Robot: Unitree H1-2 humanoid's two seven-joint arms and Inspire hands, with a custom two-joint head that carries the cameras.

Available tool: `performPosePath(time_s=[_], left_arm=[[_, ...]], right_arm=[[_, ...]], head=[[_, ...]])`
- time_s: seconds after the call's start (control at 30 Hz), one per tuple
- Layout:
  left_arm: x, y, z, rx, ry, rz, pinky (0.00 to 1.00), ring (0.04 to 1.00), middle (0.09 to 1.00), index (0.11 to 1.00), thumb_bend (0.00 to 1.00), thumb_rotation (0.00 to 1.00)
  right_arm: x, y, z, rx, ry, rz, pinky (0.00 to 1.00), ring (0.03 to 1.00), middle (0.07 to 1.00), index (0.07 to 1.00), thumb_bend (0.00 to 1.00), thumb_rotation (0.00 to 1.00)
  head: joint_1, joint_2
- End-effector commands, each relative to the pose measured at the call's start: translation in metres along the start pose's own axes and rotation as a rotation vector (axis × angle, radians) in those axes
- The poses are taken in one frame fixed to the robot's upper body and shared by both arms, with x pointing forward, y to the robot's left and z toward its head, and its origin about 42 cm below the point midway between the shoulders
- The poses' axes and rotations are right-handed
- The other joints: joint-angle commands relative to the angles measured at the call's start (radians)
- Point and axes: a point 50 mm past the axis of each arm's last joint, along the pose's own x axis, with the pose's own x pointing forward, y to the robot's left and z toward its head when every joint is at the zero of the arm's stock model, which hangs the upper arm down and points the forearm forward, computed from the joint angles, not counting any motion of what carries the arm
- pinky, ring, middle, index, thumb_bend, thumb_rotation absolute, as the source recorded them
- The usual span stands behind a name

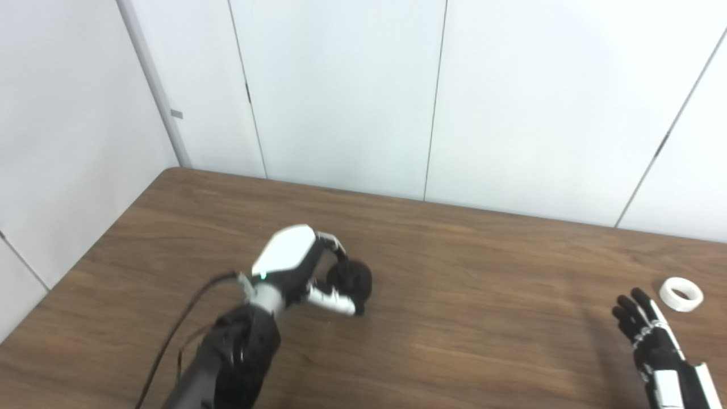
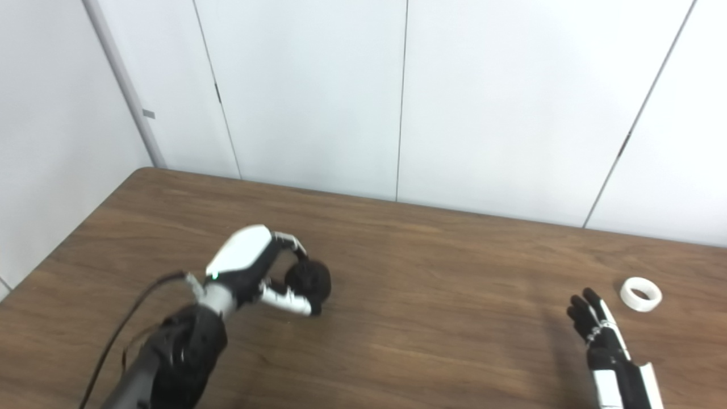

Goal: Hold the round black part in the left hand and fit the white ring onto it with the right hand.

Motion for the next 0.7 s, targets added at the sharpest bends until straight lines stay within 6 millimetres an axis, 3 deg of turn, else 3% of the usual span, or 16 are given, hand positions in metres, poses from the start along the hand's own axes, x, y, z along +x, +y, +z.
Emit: performPosePath(time_s=[0.0,0.23,0.43,0.67], left_arm=[[-0.004,0.013,0.015,0.04,-0.067,0.086,0.98,0.872,0.788,0.483,0.52,0.05],[-0.02,-0.017,0.037,0.033,-0.136,0.087,0.96,0.864,0.782,0.483,0.52,0.05],[-0.027,-0.038,0.044,-0.014,-0.166,0.104,0.95,0.854,0.778,0.483,0.52,0.05],[-0.032,-0.055,0.049,-0.018,-0.183,0.08,0.94,0.853,0.777,0.483,0.52,0.05]], right_arm=[[-0.037,0.021,-0.031,0.06,0.16,-0.02,0.95,0.912,0.921,0.941,0.58,0.97],[-0.037,0.024,-0.025,0.053,0.162,-0.014,0.96,0.932,0.934,0.951,0.55,1.0],[-0.037,0.029,-0.019,0.054,0.163,-0.012,0.98,0.934,0.932,0.944,0.59,0.99],[-0.037,0.036,-0.013,0.062,0.171,-0.024,0.98,0.932,0.928,0.938,0.54,1.0]], head=[[-0.005,0.005],[-0.029,0.02],[-0.065,0.042],[-0.097,0.062]])
